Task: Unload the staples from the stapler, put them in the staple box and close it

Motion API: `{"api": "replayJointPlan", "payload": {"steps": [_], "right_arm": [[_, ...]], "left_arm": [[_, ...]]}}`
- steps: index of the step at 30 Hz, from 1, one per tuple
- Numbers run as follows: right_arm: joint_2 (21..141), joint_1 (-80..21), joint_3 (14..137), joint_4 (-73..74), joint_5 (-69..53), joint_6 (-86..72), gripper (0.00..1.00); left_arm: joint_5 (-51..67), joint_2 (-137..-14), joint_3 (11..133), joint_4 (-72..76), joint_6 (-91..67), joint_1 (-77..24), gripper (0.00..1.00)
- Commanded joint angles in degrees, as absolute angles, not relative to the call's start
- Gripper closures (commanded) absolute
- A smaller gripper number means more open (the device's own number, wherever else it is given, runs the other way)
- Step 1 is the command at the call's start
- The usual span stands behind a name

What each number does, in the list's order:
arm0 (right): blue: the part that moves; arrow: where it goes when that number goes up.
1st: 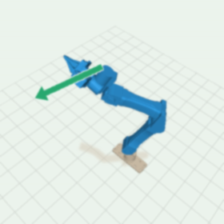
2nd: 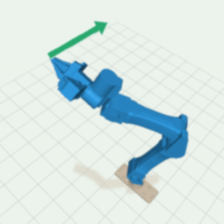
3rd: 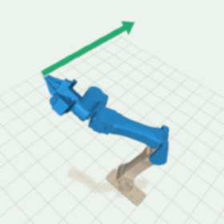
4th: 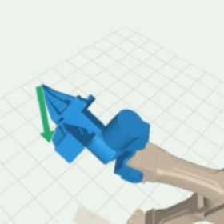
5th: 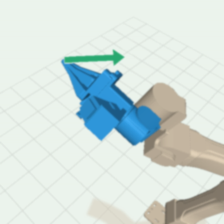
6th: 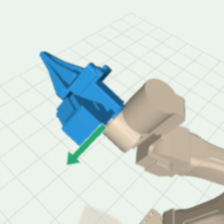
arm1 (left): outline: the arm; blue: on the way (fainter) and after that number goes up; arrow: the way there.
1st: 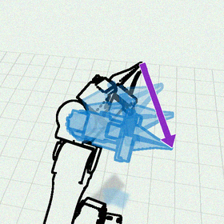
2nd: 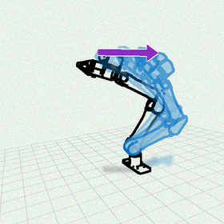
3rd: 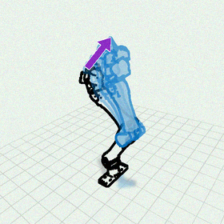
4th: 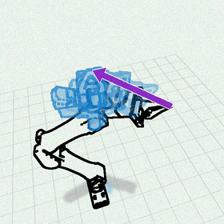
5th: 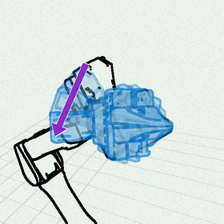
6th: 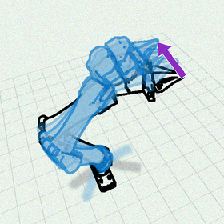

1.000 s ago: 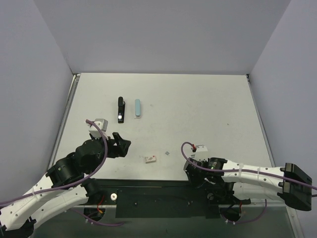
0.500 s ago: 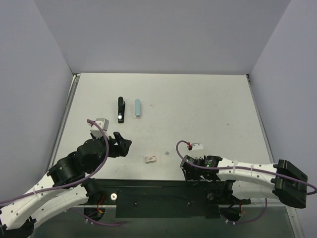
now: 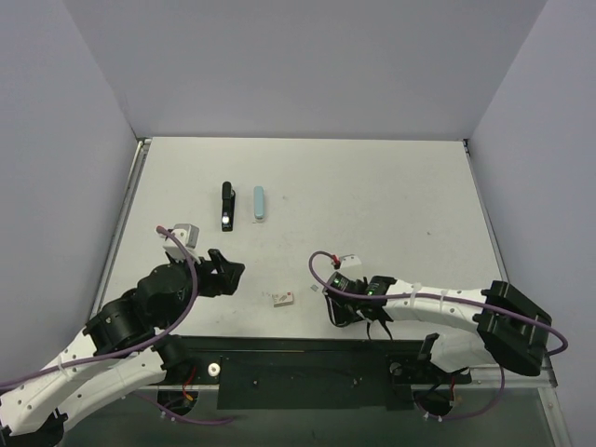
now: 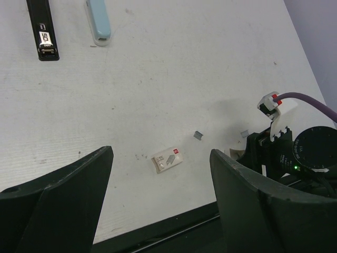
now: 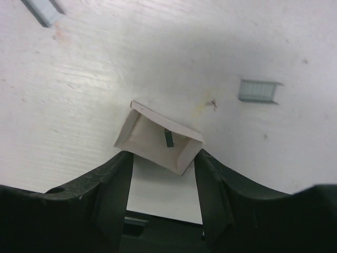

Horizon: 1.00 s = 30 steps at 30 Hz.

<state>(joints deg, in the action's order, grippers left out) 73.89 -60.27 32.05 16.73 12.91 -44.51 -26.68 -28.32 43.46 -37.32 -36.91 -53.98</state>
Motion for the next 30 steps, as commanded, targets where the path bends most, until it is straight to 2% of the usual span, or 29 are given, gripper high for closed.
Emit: {"api": "replayJointPlan", "payload": {"steps": [1,12,23,30], "right_arm": [[80.4,-59.3,34.6,16.4,10.8,-36.8,0.54],[88.1,-56.8,41.2,15.9,9.7,-29.2,0.54],[76.2,-56.9,46.6,26.6,11.1,-25.4,0.40],[73.4,-56.3,49.0,28.7,11.7,-21.1,0.36]], "left_arm": [[-27.9,-27.3,43.9,-38.0,-36.6,-54.1,0.15],[-29.0,-25.2,45.3,-41.3,-36.8,-54.1,0.15],[-28.6,-25.0,46.4,-41.7,-36.3,-54.1,0.15],[-26.8,-25.1,46.4,-41.0,-35.9,-54.1,0.15]]}}
